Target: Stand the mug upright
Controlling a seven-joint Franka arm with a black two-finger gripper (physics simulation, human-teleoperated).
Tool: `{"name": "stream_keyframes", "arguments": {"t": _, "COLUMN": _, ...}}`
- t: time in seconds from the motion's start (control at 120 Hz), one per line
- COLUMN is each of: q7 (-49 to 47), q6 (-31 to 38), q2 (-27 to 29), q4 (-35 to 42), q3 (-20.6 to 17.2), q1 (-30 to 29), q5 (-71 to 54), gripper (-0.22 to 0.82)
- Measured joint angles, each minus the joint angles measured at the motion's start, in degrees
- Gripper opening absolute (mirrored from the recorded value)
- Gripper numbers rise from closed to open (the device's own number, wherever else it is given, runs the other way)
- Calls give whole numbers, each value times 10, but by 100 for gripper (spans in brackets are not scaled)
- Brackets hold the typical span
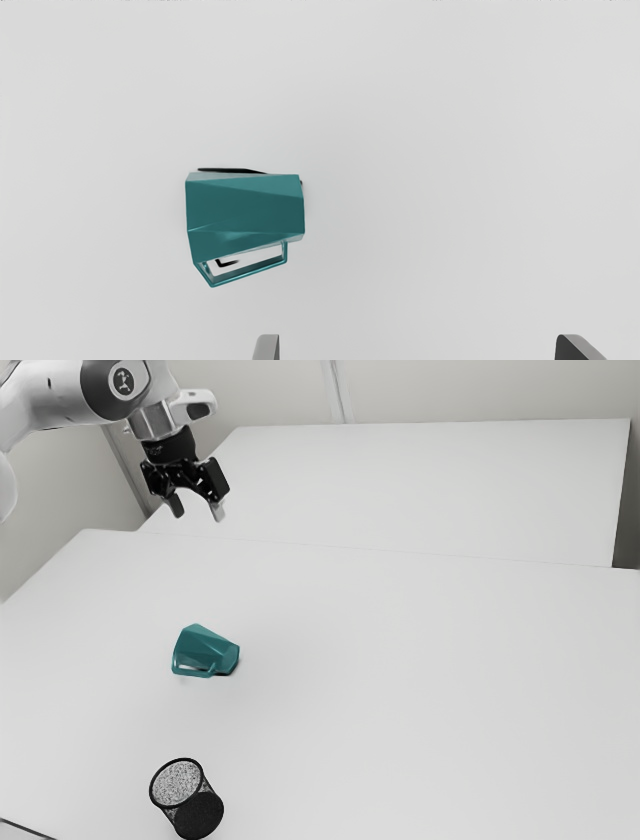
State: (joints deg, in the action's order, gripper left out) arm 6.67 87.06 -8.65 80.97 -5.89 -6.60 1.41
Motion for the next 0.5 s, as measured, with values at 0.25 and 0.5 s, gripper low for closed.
{"name": "stream_keyframes", "arguments": {"t": 0.25, "q7": 7, "q6": 6, "q2": -3, "q4": 0, "q3": 2, "q1": -2, "q5": 0, "gripper": 60}}
{"name": "stream_keyframes", "arguments": {"t": 0.5, "q7": 11, "q6": -3, "q2": 70, "q4": 83, "q3": 59, "q1": 7, "q5": 49, "gripper": 60}}
